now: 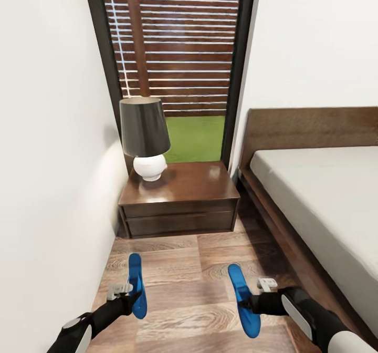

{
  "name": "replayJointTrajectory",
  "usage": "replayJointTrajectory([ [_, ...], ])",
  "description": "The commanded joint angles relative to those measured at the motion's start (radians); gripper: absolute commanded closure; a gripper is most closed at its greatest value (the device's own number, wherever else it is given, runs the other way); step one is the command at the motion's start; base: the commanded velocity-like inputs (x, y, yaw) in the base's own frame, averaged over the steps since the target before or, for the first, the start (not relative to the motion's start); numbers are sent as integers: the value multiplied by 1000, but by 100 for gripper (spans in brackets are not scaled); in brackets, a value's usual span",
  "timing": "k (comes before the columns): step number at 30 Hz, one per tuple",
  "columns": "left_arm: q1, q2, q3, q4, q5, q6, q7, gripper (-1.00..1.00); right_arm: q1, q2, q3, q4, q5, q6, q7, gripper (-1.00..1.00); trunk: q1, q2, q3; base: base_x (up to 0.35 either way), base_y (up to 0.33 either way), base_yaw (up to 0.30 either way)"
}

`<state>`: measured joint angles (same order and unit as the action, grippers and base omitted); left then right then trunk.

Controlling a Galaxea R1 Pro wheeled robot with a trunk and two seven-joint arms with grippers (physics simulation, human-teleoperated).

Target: In the bedroom, move the book from the bed onto either nightstand, and place the two sandals side by side next to the bed.

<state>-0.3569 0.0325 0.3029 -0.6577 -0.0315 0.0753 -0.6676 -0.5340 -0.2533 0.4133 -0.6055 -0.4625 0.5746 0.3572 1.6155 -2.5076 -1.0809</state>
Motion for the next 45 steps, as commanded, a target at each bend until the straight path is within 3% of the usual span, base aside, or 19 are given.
replayJointTrajectory([
  [1, -1, -1, 5, -1, -5, 8, -7, 100, -1, -1, 4, 23, -3, 2, 29, 100, -1, 0, 3, 0, 0, 0],
  [3, -1, -1, 5, -1, -7, 7, -8, 100, -1, -1, 4, 84, -2, -33, 81, 100, -2, 0, 11, 0, 0, 0],
  [5, -1, -2, 5, 0, -8, 6, -9, 100, -1, 0, 5, 171, -1, -158, 121, 100, -2, 1, 19, 0, 0, 0],
  [7, -1, -3, 4, 0, -8, 6, -8, 100, -1, 0, 5, 220, -2, -277, 136, 100, -3, 1, 26, 0, 0, 0],
  [10, -1, -3, 5, 0, -7, 7, -6, 100, 0, 2, 5, 269, -2, -355, 141, 100, -5, 2, 38, 0, 0, 0],
  [13, -1, -3, 5, 9, -8, 6, -5, 100, 0, 6, 6, 399, -4, -473, 141, 100, -6, 3, 50, 0, 0, 0],
  [15, -1, -4, 4, 19, -9, 6, -5, 100, -1, 9, 7, 431, -3, -513, 140, 100, -7, 3, 57, 0, 0, 0],
  [34, -1, -7, -1, 58, -12, -13, -5, 100, 0, 12, 6, 459, -2, -550, 138, 100, -15, 8, 131, 0, 0, 0],
  [38, -1, -6, -40, 75, -12, -14, -6, 100, 0, 12, 6, 487, -2, -594, 138, 100, -31, 36, 143, 0, 0, 0],
  [41, -1, -5, -92, 78, -12, -13, -5, 100, 0, 12, 7, 512, -3, -604, 139, 100, -42, 57, 153, 0, 0, 0],
  [45, -1, -2, -112, 117, -11, -14, -4, 100, 0, 12, 6, 516, -3, -605, 140, 100, -58, 85, 165, 0, 0, 0],
])
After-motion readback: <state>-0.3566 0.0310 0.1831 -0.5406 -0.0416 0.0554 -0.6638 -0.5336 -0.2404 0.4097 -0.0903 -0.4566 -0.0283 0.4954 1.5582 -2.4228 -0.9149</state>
